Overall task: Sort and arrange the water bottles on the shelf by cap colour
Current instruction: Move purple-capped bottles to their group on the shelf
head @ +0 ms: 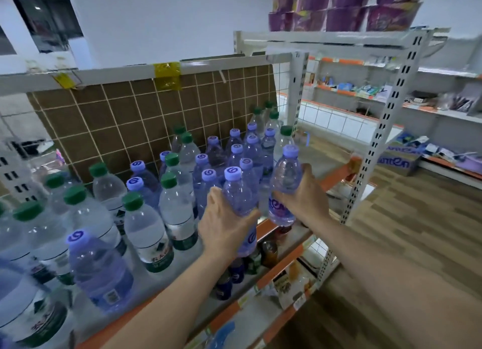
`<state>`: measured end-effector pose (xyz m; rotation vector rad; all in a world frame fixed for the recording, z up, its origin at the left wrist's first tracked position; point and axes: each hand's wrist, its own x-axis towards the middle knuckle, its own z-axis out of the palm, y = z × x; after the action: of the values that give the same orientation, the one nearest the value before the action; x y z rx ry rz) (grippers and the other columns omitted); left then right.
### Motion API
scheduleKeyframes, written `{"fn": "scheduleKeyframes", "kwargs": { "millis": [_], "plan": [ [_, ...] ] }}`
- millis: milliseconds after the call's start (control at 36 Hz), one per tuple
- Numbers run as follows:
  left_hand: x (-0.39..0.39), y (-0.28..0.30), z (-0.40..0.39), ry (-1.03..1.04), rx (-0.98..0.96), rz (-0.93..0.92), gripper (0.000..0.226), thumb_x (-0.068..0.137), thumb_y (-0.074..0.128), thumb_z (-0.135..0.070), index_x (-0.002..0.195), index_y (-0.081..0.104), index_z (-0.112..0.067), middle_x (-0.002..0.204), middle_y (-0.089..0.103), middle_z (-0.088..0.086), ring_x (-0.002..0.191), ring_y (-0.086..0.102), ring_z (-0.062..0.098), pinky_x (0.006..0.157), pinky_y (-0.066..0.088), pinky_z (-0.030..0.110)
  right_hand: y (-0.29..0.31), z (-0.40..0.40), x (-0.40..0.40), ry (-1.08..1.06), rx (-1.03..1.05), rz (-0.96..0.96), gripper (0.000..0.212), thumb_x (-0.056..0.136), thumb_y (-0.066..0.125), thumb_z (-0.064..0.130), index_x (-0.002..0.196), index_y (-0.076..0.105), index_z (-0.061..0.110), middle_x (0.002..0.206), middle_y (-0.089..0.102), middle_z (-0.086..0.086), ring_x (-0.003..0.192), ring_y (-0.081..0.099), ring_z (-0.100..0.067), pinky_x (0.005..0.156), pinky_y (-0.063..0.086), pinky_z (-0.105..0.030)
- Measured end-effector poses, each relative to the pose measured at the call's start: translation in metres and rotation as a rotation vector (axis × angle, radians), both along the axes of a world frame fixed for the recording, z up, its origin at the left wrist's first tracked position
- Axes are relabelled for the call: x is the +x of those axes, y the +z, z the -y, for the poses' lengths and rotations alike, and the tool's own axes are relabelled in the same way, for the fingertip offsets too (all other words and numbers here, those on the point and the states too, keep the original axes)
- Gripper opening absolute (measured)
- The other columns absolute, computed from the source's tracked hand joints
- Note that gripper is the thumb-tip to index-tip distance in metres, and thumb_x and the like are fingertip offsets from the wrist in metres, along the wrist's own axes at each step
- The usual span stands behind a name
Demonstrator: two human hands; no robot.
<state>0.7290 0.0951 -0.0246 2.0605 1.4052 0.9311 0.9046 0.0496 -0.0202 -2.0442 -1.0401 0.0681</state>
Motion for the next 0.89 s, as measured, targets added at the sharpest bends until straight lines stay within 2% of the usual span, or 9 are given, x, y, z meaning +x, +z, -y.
{"fn": "scheduleKeyframes", "kwargs": {
  "millis": [139,250,361,500,639,778,889],
  "plan": [
    [0.054,-0.002,0.006,-0.001,-0.006,0.015,0.070,0.050,0.052,-0.071,0.091,0.028,-0.019,0.085,0.039,-0.004,0.073,0.045,0.021,0.059,0.027,0.032,-0.006,-0.006,0.054,0.054,-0.025,0.003,0.073,0.062,0.080,0.056,0.113,0.039,0.024,0.109,0.061,0.000,0.097,0.063,-0.027,0.075,0.053,-0.043],
    [0.103,-0.001,0.008,0.041,-0.029,0.015,0.060,0.062,0.066,-0.057,0.092,0.028,-0.022,0.089,0.043,-0.004,0.075,0.046,0.018,0.060,0.028,0.031,-0.005,-0.014,0.103,0.068,-0.054,-0.020,0.071,0.061,0.081,0.053,0.111,0.043,0.022,0.108,0.063,-0.001,0.100,0.063,-0.030,0.079,0.050,-0.041],
    [0.152,0.001,0.006,0.090,-0.049,0.002,0.056,0.065,0.067,-0.052,0.092,0.028,-0.024,0.090,0.044,-0.005,0.077,0.051,0.021,0.062,0.036,0.033,-0.003,-0.022,0.150,0.121,-0.053,-0.058,0.070,0.059,0.078,0.054,0.114,0.042,0.028,0.108,0.066,0.004,0.099,0.065,-0.026,0.082,0.052,-0.041],
    [0.208,0.006,0.005,0.133,-0.071,-0.001,0.055,0.068,0.068,-0.049,0.098,0.029,-0.024,0.096,0.047,-0.004,0.083,0.052,0.019,0.065,0.036,0.032,-0.001,-0.035,0.203,0.147,-0.128,-0.033,0.070,0.061,0.075,0.057,0.113,0.038,0.028,0.105,0.064,0.003,0.093,0.066,-0.027,0.078,0.055,-0.046],
    [0.251,0.008,0.000,0.161,-0.100,0.011,0.055,0.068,0.069,-0.048,0.101,0.032,-0.023,0.097,0.048,-0.002,0.084,0.054,0.021,0.067,0.038,0.033,-0.004,-0.049,0.246,0.152,-0.132,-0.055,0.060,0.062,0.070,0.052,0.108,0.039,0.030,0.099,0.064,0.002,0.087,0.066,-0.027,0.079,0.055,-0.047],
    [0.286,0.008,-0.011,0.133,-0.111,0.033,0.053,0.071,0.070,-0.046,0.099,0.030,-0.025,0.096,0.050,-0.001,0.087,0.055,0.024,0.067,0.039,0.033,-0.008,-0.070,0.278,0.178,-0.148,-0.037,0.069,0.063,0.071,0.055,0.117,0.038,0.028,0.105,0.064,0.001,0.088,0.067,-0.025,0.077,0.056,-0.046],
    [0.315,0.009,-0.028,0.113,-0.119,0.065,0.059,0.077,0.072,-0.040,0.116,0.032,-0.022,0.104,0.045,-0.004,0.088,0.047,0.015,0.070,0.035,0.029,-0.012,-0.088,0.296,0.211,-0.130,-0.029,0.068,0.073,0.075,0.044,0.127,0.041,0.020,0.114,0.061,-0.001,0.096,0.064,-0.026,0.078,0.054,-0.043]
  ]
}}
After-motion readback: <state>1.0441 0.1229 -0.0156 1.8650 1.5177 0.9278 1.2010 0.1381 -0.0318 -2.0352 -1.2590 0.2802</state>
